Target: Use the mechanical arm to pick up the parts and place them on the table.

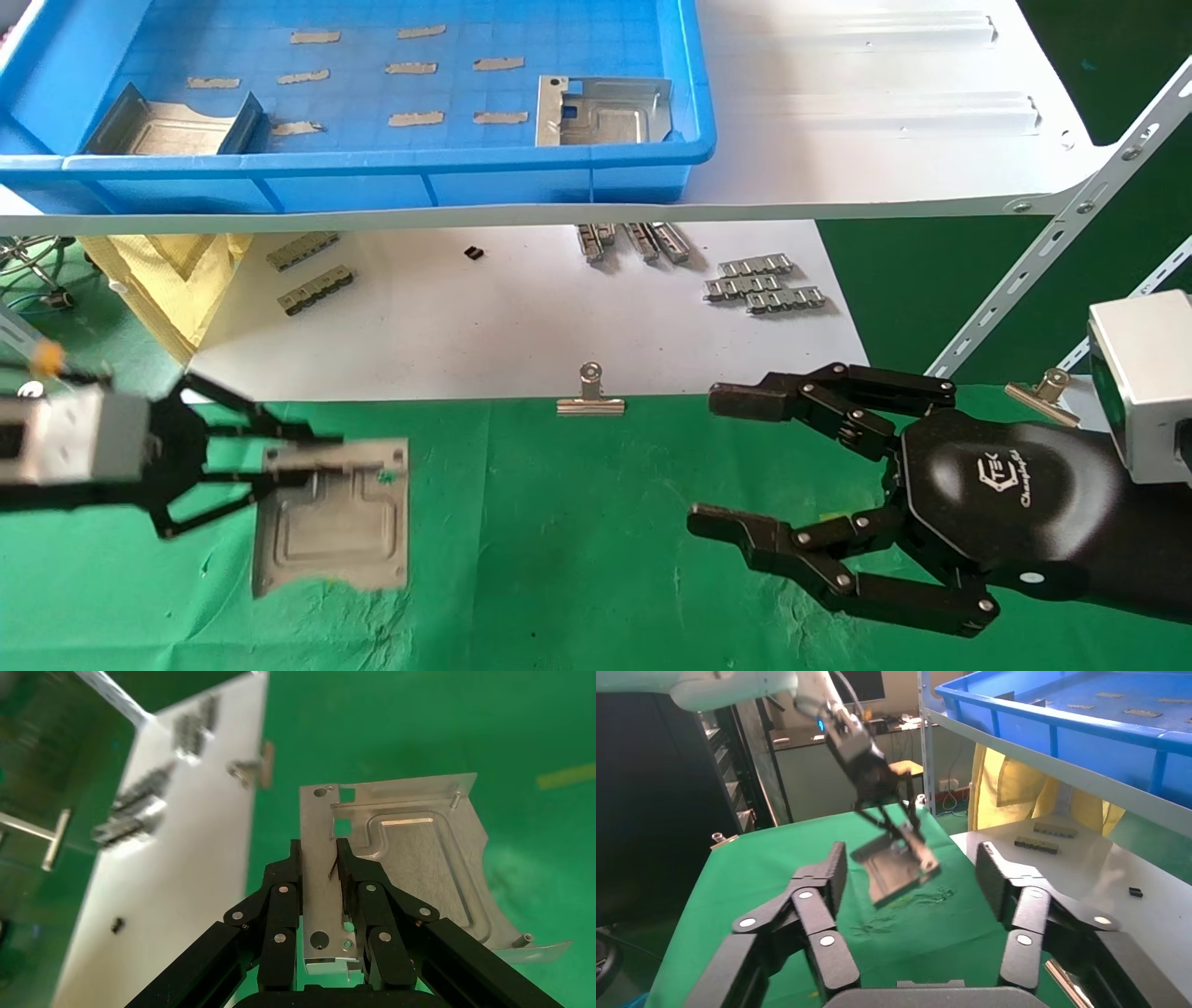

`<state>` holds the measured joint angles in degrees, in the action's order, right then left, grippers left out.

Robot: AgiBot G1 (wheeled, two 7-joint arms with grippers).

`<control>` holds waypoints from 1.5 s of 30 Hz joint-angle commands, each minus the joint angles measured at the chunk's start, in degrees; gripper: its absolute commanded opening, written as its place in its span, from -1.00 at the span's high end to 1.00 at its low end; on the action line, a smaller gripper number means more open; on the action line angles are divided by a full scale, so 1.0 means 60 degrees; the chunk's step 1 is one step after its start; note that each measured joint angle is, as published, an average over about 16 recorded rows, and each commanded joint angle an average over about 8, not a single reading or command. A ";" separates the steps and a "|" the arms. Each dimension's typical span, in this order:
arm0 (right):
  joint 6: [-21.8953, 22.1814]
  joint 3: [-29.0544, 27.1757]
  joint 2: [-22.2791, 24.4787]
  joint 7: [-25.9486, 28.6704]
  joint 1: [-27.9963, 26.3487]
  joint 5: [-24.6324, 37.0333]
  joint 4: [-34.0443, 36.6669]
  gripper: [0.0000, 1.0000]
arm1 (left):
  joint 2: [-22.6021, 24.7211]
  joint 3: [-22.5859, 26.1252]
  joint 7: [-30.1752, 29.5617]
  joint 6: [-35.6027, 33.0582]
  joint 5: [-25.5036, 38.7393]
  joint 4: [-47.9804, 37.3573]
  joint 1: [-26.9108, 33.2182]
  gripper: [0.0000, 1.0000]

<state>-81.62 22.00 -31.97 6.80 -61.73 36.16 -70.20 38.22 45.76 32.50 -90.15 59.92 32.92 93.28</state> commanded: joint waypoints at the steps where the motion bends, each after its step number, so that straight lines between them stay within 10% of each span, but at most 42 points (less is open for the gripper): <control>1: 0.0000 0.0000 0.0000 0.0000 0.0000 0.0000 0.0000 -1.00 | 0.0096 0.0181 0.0616 0.0016 0.0175 -0.0409 -0.0148 1.00; 6: 0.0000 0.0000 0.0000 0.0000 0.0000 0.0000 0.0000 -1.00 | 0.0492 0.0300 0.1831 0.0115 0.0199 -0.1645 -0.0346 0.81; 12: 0.0000 0.0000 0.0000 0.0000 0.0000 0.0000 0.0000 -1.00 | 0.0904 0.0519 0.2842 0.0170 0.0522 -0.2726 -0.0252 -0.59; 15: 0.0000 0.0000 0.0000 0.0000 0.0000 0.0000 0.0000 -1.00 | 0.1068 0.0598 0.3108 0.0131 0.0620 -0.3152 -0.0164 -0.97; 29: 0.0000 0.0000 0.0000 0.0000 0.0000 0.0000 0.0000 -1.00 | 0.1376 0.0477 0.3655 -0.0045 0.0307 -0.4417 0.0046 -1.00; 45: 0.0003 -0.0001 0.0002 0.0000 0.0002 -0.0001 0.0003 -1.00 | 0.1104 -0.0143 0.0774 -0.0290 -0.1182 -0.4571 -0.0920 -1.00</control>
<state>-81.60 21.99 -31.96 6.80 -61.72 36.16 -70.18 44.96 45.09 37.79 -91.87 53.42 5.61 88.23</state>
